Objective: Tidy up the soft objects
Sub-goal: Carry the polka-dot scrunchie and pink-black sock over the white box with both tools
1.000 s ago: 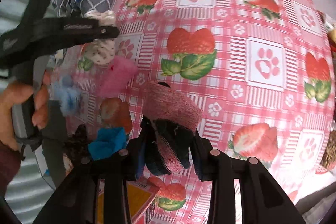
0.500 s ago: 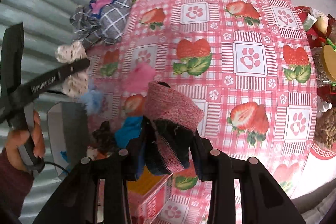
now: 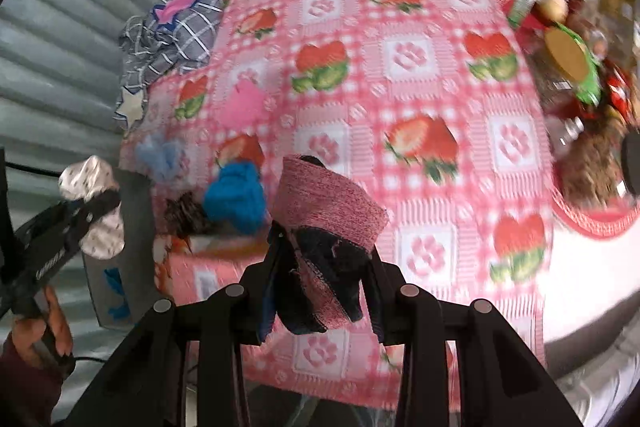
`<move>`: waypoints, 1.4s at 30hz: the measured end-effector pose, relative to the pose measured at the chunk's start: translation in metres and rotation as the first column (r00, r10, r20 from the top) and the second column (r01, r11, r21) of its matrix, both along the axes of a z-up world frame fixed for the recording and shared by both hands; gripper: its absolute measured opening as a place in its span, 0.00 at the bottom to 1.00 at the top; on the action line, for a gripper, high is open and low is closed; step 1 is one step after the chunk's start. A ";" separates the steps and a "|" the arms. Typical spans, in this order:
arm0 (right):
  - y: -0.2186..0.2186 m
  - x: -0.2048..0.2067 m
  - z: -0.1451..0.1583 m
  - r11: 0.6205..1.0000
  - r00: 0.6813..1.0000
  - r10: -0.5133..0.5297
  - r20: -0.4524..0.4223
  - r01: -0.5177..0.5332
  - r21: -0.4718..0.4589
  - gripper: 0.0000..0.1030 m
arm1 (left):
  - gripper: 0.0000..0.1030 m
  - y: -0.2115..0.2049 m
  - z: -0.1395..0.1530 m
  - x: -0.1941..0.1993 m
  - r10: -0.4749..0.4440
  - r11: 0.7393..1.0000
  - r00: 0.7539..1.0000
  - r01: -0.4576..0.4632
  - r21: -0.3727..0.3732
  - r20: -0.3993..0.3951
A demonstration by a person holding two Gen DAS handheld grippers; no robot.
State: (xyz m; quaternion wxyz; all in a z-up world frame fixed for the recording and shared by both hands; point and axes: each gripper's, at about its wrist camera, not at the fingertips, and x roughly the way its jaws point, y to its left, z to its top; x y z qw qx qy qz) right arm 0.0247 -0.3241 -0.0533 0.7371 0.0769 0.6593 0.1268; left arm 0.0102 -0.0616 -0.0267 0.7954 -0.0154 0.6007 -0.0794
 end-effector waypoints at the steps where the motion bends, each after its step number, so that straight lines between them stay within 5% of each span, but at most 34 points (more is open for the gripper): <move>1: -0.003 -0.009 -0.001 1.000 1.000 -0.010 -0.006 0.010 -0.007 0.37 | 0.24 -0.001 -0.001 -0.010 -0.010 1.000 1.000 0.010 -0.004 -0.007; 11: -0.001 -0.094 -0.010 0.999 0.997 -0.034 -0.071 0.032 -0.034 0.37 | 0.25 0.003 -0.004 -0.085 -0.080 0.997 0.995 0.080 -0.003 -0.055; 19: 0.039 -0.139 -0.018 0.999 0.994 0.033 -0.108 -0.035 -0.021 0.37 | 0.25 0.030 -0.002 -0.126 -0.041 0.999 0.997 0.040 -0.017 -0.058; 42: 0.194 -0.125 0.027 0.937 0.938 0.347 0.005 -0.346 -0.049 0.37 | 0.25 0.141 0.019 -0.177 0.222 0.974 0.975 -0.220 -0.058 0.025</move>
